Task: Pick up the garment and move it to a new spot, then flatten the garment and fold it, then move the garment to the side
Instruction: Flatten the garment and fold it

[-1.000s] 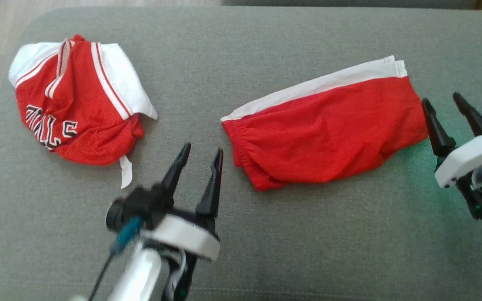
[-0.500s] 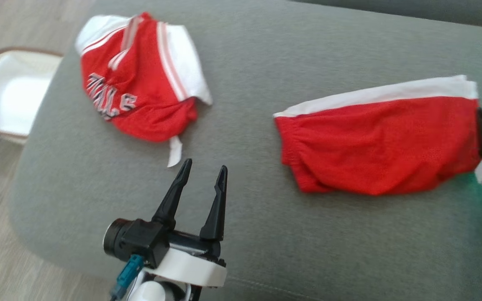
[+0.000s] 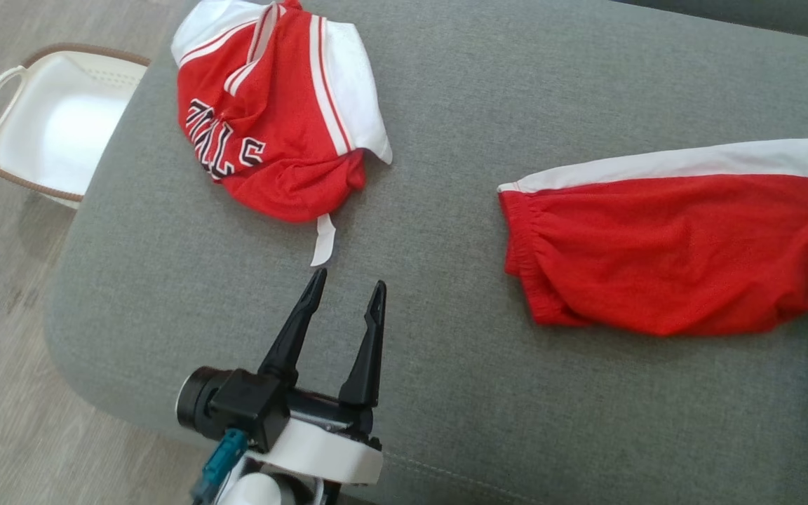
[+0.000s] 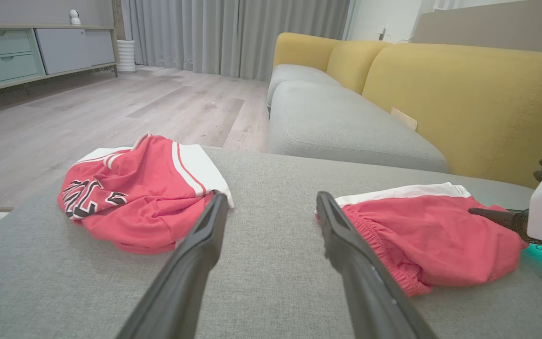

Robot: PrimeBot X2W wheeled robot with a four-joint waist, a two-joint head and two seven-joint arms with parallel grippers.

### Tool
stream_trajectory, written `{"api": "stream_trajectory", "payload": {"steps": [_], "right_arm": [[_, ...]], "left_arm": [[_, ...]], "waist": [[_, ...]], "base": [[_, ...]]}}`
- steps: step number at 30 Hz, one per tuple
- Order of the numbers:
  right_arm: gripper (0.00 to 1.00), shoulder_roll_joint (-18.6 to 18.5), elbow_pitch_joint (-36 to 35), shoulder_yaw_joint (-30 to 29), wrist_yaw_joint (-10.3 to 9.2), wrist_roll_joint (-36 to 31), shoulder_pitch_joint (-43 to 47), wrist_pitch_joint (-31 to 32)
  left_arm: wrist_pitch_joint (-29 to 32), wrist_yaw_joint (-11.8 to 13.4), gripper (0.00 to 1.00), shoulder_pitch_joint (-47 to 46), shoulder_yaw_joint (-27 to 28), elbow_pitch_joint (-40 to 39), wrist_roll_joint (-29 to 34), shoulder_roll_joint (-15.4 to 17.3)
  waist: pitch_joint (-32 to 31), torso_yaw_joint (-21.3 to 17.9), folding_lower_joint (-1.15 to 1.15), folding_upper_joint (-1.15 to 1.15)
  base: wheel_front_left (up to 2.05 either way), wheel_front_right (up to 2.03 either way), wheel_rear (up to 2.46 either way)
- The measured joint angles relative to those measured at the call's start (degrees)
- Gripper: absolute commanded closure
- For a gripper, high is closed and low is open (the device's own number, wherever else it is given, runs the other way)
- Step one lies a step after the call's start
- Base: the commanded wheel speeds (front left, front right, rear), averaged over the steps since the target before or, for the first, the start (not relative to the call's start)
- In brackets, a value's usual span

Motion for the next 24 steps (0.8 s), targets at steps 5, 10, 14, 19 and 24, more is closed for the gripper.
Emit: {"api": "stream_trajectory", "payload": {"steps": [5,10,14,19,24], "right_arm": [[0.12,0.7,-0.7,0.6,0.0,0.9,-0.8,2.1],[1.0,1.9,-3.9,3.4,0.0,3.2,-0.8,3.9],[1.0,2.0,-4.9,4.5,0.0,3.9,-0.6,3.0],[1.0,1.6,-4.4,4.7,0.0,5.2,0.1,2.0],[1.0,-0.8,-3.7,5.6,0.0,4.7,0.5,1.9]], "left_arm": [[0.0,-0.4,0.0,0.0,0.1,0.4,0.5,0.0],[0.0,-0.5,0.0,-0.1,0.3,0.5,0.6,0.0],[0.0,-0.5,0.0,-0.1,0.6,0.6,1.0,0.0],[0.0,-1.0,0.0,-0.1,1.0,1.0,1.6,0.0],[0.0,-1.6,0.0,0.0,1.7,1.1,2.2,0.0]], "waist": [[0.5,-0.8,0.0,0.0],[0.9,-1.9,0.0,0.0],[0.5,-3.3,0.0,0.0],[-1.0,-6.1,0.0,0.0],[-2.8,-10.2,0.0,0.0]], "base": [[0.0,0.0,0.0],[0.0,0.0,0.0],[0.0,0.0,0.0],[0.0,0.0,0.0],[0.0,0.0,0.0]]}}
